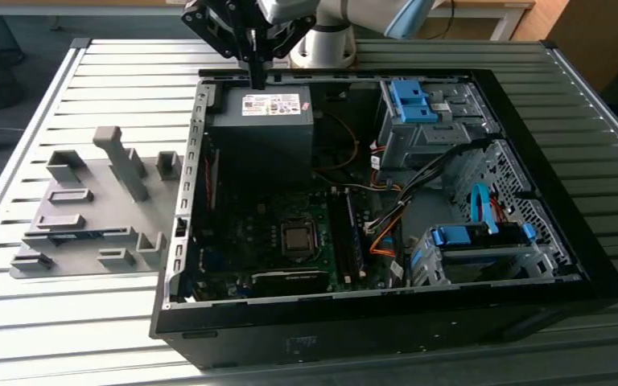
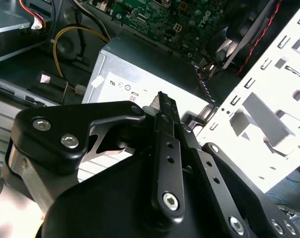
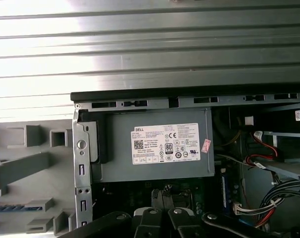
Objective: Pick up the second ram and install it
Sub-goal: 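Reach for the second ram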
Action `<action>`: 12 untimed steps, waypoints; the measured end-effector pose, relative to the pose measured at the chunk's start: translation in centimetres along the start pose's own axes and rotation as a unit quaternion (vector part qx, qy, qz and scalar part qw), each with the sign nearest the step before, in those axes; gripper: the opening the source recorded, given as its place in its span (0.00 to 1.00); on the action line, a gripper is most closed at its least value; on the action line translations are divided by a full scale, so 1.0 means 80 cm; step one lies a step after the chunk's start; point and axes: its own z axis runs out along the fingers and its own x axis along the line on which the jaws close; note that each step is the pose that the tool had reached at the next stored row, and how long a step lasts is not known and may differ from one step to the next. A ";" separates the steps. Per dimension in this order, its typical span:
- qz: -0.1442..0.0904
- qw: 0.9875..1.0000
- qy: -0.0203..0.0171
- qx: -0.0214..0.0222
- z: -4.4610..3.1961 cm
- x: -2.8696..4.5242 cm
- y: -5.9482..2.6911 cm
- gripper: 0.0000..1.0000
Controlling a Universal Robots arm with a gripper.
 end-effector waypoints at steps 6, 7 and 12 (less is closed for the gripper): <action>0.000 1.000 0.000 0.000 0.0001 0.0042 0.000 0.11; 0.000 1.000 0.000 0.000 0.0001 0.0050 0.000 0.11; 0.000 1.000 0.000 0.000 0.0001 0.0092 -0.001 0.11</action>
